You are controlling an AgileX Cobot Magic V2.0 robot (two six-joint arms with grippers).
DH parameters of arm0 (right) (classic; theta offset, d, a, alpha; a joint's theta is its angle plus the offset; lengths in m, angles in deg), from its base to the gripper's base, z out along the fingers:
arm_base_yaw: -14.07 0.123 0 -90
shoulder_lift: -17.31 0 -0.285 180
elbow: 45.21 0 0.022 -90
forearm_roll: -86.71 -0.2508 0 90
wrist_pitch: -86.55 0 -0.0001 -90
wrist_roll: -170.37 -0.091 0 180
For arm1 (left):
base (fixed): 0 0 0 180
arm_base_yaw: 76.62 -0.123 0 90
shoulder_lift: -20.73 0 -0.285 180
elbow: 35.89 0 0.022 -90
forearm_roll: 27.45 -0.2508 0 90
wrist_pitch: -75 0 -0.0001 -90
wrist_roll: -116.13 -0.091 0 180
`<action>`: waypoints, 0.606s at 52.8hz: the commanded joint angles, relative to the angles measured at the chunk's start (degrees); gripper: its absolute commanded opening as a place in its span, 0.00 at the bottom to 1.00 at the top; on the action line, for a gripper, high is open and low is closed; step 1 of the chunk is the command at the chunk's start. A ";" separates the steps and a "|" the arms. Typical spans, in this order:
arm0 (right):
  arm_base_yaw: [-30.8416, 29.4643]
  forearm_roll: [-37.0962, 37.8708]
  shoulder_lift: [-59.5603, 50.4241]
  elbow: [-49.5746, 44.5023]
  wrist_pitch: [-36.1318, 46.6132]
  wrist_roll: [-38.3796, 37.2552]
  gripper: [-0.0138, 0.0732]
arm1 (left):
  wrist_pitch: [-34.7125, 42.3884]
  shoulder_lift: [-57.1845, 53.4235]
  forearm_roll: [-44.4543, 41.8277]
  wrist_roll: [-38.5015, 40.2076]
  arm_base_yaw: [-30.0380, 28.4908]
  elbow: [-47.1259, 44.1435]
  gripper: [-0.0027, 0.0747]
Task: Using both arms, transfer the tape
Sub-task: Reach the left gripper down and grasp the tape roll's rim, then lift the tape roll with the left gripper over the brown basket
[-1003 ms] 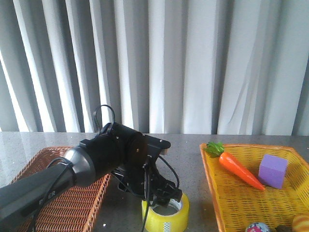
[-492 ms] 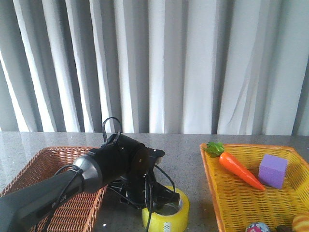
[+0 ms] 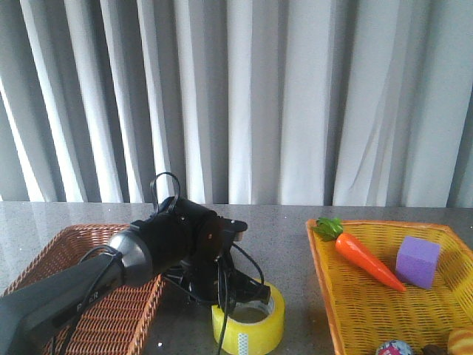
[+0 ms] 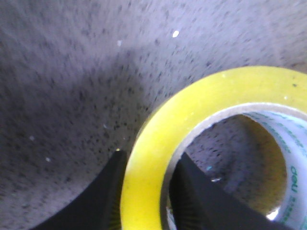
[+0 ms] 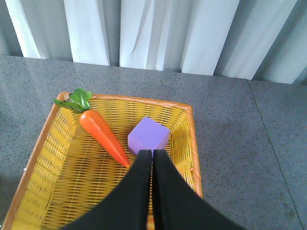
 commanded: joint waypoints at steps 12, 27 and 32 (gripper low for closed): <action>-0.35 0.63 -1.16 1.36 4.03 -0.03 0.15 | -5.35 -10.32 -11.15 -3.23 -0.49 16.35 0.03; -0.35 0.63 -1.16 1.36 4.03 -0.03 0.15 | -9.01 -18.88 -11.00 -2.63 -10.33 16.60 0.08; -0.35 0.63 -1.16 1.36 4.03 -0.03 0.15 | -7.70 -22.92 -7.24 -2.81 -17.02 13.30 0.14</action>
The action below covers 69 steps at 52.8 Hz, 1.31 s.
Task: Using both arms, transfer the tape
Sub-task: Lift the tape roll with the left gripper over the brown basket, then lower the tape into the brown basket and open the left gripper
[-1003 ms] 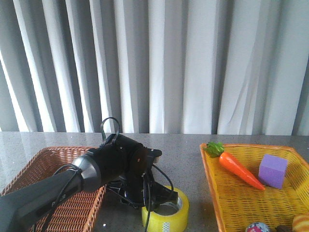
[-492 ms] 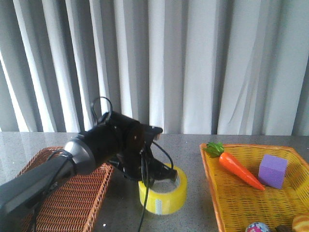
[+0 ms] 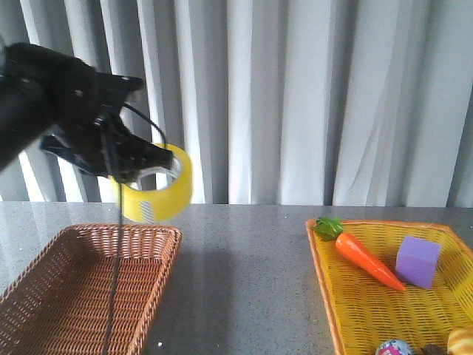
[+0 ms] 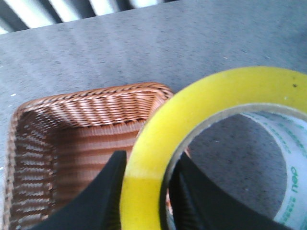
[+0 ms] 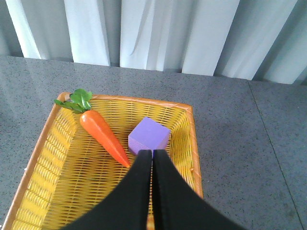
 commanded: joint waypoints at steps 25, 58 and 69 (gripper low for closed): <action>-0.35 0.65 -1.16 1.36 3.98 -0.03 0.15 | 18.38 -8.35 18.70 -8.25 -17.79 -34.27 0.32; -0.35 0.65 -1.16 1.36 3.98 -0.03 0.15 | 28.07 -1.67 18.37 -7.44 -17.79 -38.76 0.43; -0.35 0.65 -1.16 1.36 3.98 -0.03 0.15 | 24.10 -1.67 18.35 -7.48 -17.79 -37.01 0.66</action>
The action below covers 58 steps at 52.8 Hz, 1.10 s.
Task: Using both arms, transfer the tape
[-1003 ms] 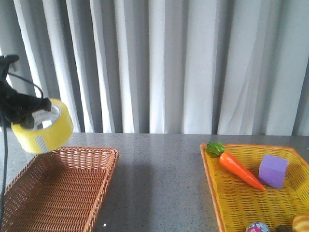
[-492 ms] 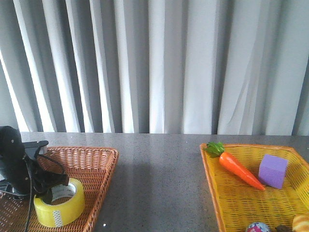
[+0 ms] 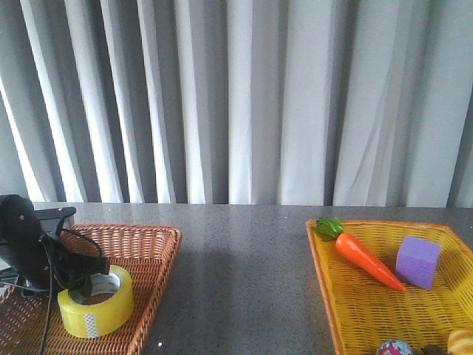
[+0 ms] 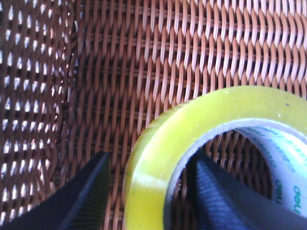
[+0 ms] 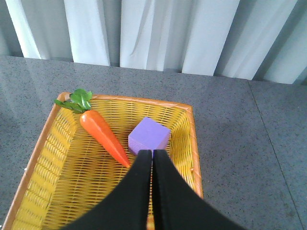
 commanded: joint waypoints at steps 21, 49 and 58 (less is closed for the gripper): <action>-0.35 0.65 -1.16 1.36 4.00 -0.03 0.15 | -18.66 -8.28 1.19 -3.16 0.03 20.74 0.79; -0.35 0.65 -1.16 1.36 3.95 -0.03 0.15 | -19.58 -33.43 2.75 -3.43 0.14 20.53 0.48; -0.35 0.65 -1.16 1.36 3.95 -0.03 0.15 | -19.40 -37.96 2.80 -3.29 0.14 20.53 0.03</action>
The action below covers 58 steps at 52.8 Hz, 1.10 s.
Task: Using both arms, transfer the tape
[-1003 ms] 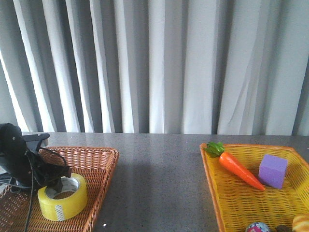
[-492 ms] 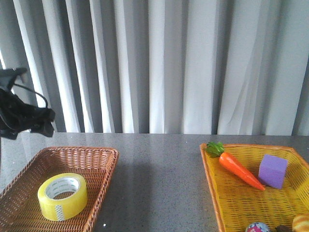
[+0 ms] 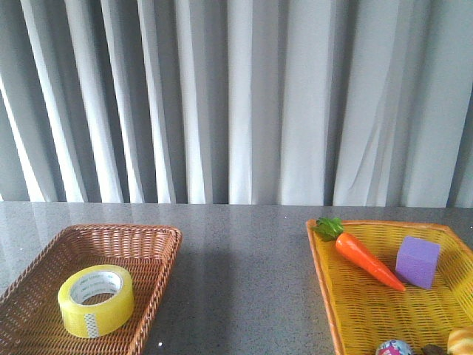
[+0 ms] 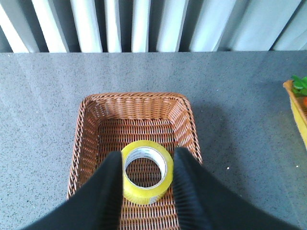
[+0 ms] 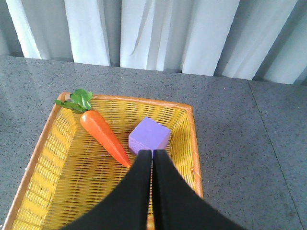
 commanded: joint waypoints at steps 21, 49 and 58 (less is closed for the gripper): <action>-0.35 0.65 -1.16 1.36 3.95 -0.03 0.15 | 2.35 -5.60 0.98 1.72 0.14 1.61 0.03; -0.35 0.65 -1.16 1.36 3.95 -0.03 0.15 | 2.48 -5.32 0.62 1.67 0.14 1.61 0.03; -0.35 0.65 -1.16 1.36 3.95 -0.03 0.15 | 8.43 -13.68 -2.97 0.78 0.14 -5.26 0.03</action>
